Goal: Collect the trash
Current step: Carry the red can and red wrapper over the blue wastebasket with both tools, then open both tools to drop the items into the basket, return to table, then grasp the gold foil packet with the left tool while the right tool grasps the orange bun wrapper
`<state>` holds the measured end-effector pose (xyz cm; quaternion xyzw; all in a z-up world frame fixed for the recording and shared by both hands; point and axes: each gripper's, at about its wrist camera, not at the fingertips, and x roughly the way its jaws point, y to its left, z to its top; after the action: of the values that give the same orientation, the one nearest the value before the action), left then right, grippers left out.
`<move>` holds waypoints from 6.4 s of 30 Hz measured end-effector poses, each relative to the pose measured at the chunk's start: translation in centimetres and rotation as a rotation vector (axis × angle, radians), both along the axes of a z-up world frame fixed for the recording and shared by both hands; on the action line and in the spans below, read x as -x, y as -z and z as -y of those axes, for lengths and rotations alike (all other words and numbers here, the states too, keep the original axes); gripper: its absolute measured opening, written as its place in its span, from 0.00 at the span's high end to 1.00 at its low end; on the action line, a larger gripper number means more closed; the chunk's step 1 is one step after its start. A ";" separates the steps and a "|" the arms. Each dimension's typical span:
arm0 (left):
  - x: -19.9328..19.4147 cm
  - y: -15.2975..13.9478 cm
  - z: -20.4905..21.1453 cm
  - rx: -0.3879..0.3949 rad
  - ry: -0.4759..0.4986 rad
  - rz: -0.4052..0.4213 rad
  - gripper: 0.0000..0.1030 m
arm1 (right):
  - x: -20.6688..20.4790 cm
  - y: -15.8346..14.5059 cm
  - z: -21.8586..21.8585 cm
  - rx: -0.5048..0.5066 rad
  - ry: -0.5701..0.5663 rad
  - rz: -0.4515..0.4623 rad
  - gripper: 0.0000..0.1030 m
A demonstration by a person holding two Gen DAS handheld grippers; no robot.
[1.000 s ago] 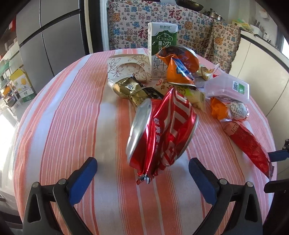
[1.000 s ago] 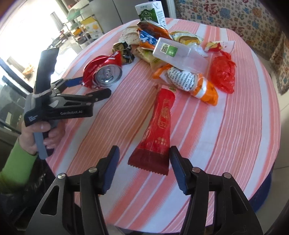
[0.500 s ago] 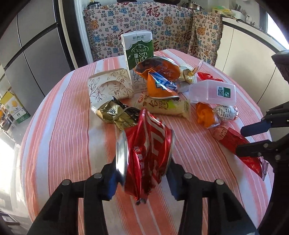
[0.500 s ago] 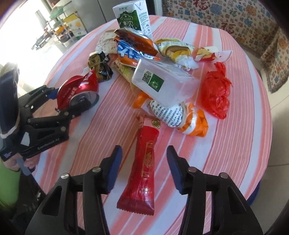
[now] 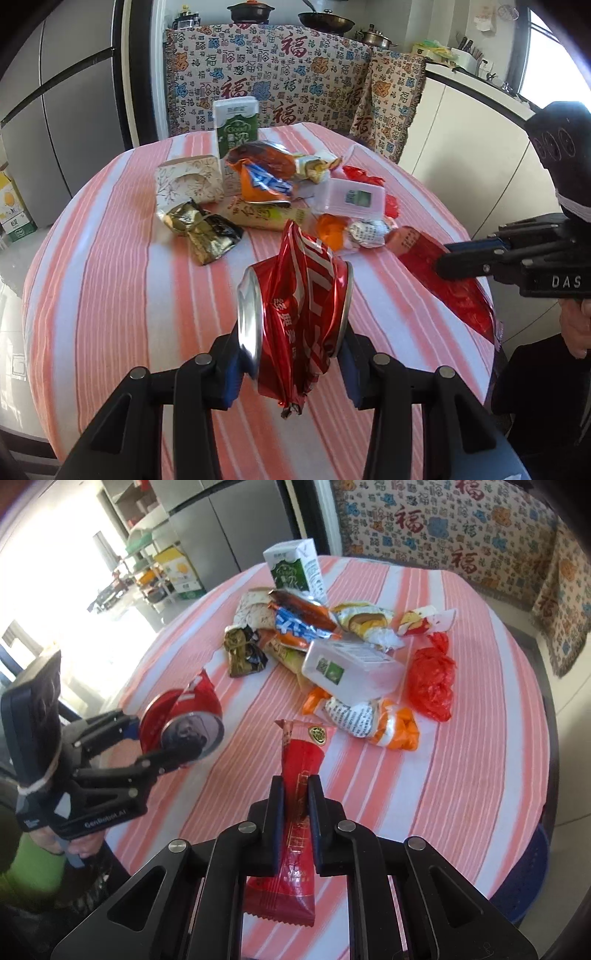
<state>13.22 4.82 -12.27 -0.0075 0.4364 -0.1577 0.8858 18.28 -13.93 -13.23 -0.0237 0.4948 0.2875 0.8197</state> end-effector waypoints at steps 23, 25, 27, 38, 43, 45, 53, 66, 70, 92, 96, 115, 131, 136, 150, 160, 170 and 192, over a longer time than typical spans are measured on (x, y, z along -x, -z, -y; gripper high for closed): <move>-2.8 -2.9 26.1 0.140 0.388 -0.035 0.57 | -0.9 0.5 31.1 0.032 0.562 0.064 0.89; -3.5 -2.1 28.8 0.147 0.415 -0.060 0.57 | -1.0 1.7 33.6 0.044 0.601 0.052 0.89; -4.3 -1.1 31.4 0.156 0.433 -0.091 0.57 | -1.0 3.0 35.7 0.053 0.633 0.044 0.89; -7.2 5.9 42.3 0.085 0.472 -0.191 0.57 | -0.9 9.0 42.7 0.008 0.740 -0.018 0.89; -8.0 7.9 45.2 0.062 0.493 -0.217 0.57 | -1.3 9.6 43.7 0.004 0.749 -0.023 0.89; -8.4 8.8 46.1 0.043 0.500 -0.218 0.57 | -1.2 10.1 43.9 0.005 0.755 -0.037 0.89; -9.2 11.0 48.2 0.004 0.522 -0.196 0.47 | -1.5 10.7 44.6 -0.013 0.775 -0.035 0.83; -7.3 6.5 44.8 0.094 0.443 -0.005 0.32 | 0.7 5.1 44.0 0.004 0.818 0.216 0.39; -5.2 3.0 41.8 0.080 0.441 0.058 0.32 | 1.8 2.3 42.1 0.003 0.813 0.350 0.35; -2.3 -1.3 18.0 -0.129 0.012 0.107 0.32 | 2.5 3.7 14.4 0.046 0.297 0.432 0.25; -2.8 1.2 13.3 -0.142 -0.028 0.049 0.32 | 3.0 5.2 10.9 0.046 0.231 0.357 0.11; -5.0 4.6 0.8 -0.168 -0.190 -0.041 0.02 | -1.1 9.0 -0.7 0.172 0.157 0.185 0.00; -9.9 3.8 -3.4 -0.044 -0.328 -0.057 0.00 | -0.8 8.9 -0.2 0.163 0.178 0.203 0.00; -13.0 3.7 -3.3 -0.075 -0.340 -0.043 0.00 | -0.9 8.9 -0.1 0.160 0.174 0.205 0.00; -5.3 3.1 -6.5 0.002 0.008 -0.075 0.56 | -0.9 8.9 -0.1 0.156 0.185 0.207 0.00; -3.9 3.6 -3.8 -0.143 -0.004 -0.005 0.43 | -1.0 8.9 0.0 0.147 0.162 0.195 0.00; -3.8 3.7 -4.5 -0.120 -0.020 0.002 0.43 | -5.3 6.7 0.8 0.050 0.055 0.219 0.01; -2.9 3.3 -6.4 -0.024 -0.049 -0.014 0.47 | -1.7 6.5 -8.0 0.090 -0.288 0.174 0.29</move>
<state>16.14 11.20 -15.58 -0.0087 0.4442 -0.1307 0.8863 20.01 -5.95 -19.76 -0.1558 0.4260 0.3762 0.8079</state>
